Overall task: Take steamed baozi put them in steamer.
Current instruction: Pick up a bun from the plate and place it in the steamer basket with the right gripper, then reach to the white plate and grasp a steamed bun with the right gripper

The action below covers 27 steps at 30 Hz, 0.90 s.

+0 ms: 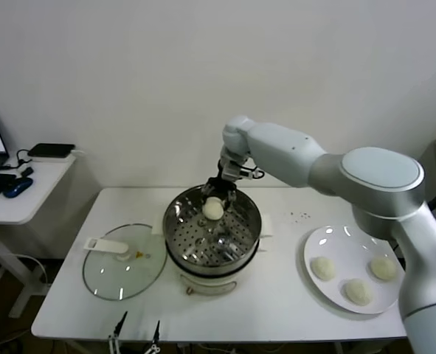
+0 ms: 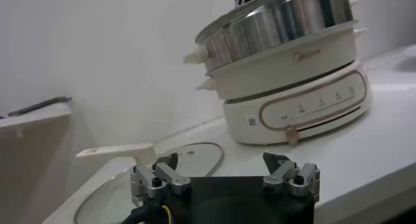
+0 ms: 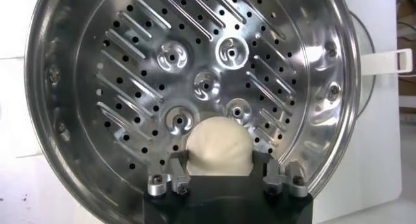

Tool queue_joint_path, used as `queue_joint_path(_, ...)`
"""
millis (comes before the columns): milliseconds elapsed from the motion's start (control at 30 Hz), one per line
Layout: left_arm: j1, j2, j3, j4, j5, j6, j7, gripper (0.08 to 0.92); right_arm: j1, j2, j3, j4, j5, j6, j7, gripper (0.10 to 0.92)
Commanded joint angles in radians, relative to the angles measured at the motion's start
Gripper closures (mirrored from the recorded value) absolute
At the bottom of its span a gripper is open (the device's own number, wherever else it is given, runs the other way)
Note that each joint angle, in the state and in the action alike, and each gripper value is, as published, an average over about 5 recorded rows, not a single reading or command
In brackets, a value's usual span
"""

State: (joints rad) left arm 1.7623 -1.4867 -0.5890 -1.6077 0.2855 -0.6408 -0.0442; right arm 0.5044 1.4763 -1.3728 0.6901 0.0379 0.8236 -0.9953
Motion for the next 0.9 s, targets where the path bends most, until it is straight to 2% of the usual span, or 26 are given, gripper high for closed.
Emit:
queue_joint_path(33,0.003,-0.002,0.0,0.0,0.017,-0.002,0.0,0.177,0.031,-0.009,-0.023,0.014,0.108,0.049,0.003,0.246)
queue_joint_path(133,0.006,-0.003,0.001,-0.002,0.021,-0.005,-0.001,0.177,0.09,-0.051,-0.073,0.081,0.215,0.049,0.008,0.209)
queue_joint_path(300,0.014,-0.003,-0.002,-0.004,0.028,-0.009,-0.001,0.177,0.197,-0.137,-0.152,0.156,0.335,0.046,0.0,0.203)
queue_joint_path(400,0.019,-0.004,-0.003,-0.006,0.032,-0.01,-0.001,0.177,0.278,-0.207,-0.269,0.204,0.402,-0.01,0.002,0.202)
queue_joint_path(567,0.024,-0.008,-0.003,-0.009,0.033,-0.01,-0.002,0.177,0.387,-0.33,-0.485,0.338,0.474,-0.25,0.116,0.203)
queue_joint_path(700,0.024,-0.01,-0.002,-0.005,0.035,-0.01,-0.002,0.177,0.462,-0.395,-0.607,0.469,0.561,-0.505,0.206,0.203)
queue_joint_path(900,0.021,-0.01,-0.004,0.001,0.035,-0.01,-0.002,0.177,0.544,-0.502,-0.681,0.693,0.631,-0.896,0.135,0.203)
